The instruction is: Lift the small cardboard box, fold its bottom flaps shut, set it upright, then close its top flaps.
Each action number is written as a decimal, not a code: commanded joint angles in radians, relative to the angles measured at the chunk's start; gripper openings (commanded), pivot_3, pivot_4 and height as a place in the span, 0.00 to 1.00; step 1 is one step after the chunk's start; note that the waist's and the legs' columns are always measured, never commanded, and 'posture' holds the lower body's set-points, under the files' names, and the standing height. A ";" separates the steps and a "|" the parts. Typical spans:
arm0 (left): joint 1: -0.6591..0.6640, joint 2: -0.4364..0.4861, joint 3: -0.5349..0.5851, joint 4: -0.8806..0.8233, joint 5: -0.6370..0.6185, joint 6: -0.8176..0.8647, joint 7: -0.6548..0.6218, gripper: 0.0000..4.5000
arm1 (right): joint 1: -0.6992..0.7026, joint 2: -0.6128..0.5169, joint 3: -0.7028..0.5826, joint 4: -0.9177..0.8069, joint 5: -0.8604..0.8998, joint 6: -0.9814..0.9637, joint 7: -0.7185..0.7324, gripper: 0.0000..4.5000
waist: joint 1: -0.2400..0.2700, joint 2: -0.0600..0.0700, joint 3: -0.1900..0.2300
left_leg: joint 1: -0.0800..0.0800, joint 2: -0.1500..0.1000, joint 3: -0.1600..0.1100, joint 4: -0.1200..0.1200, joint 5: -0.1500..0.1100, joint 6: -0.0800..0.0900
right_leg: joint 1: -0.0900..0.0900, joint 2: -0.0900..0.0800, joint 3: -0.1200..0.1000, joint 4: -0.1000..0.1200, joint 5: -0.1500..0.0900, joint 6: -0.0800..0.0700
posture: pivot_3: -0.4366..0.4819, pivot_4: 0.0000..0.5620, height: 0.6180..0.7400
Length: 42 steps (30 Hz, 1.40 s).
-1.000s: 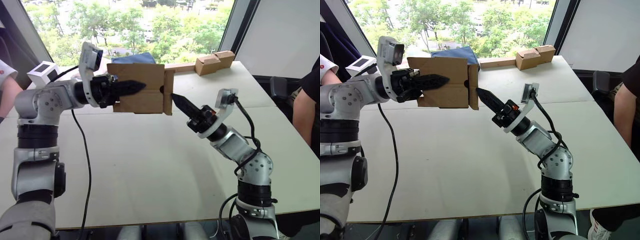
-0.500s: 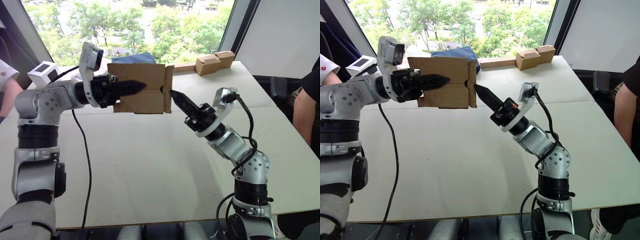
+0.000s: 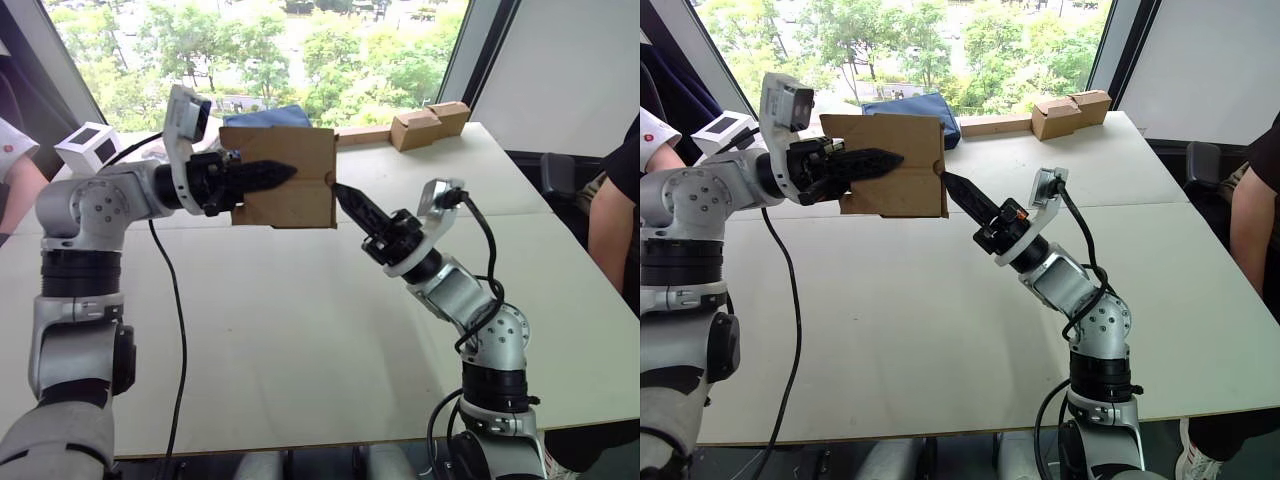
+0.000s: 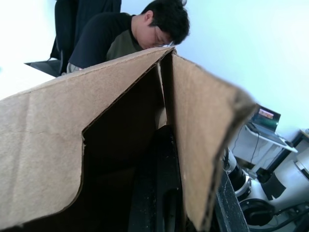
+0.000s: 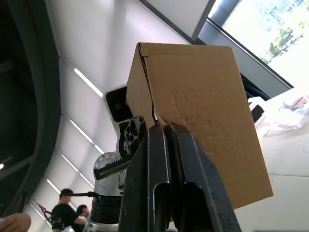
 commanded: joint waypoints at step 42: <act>-0.031 0.013 0.044 -0.017 -0.020 -0.004 0.005 0.00 | 0.070 0.007 -0.025 -0.037 0.038 -0.051 0.012 0.18 | 0.001 0.000 0.000 | 0.000 0.000 0.000 0.000 0.000 0.000 | 0.000 0.000 0.000 0.000 0.000 0.000 | 0.48 0.27 1.00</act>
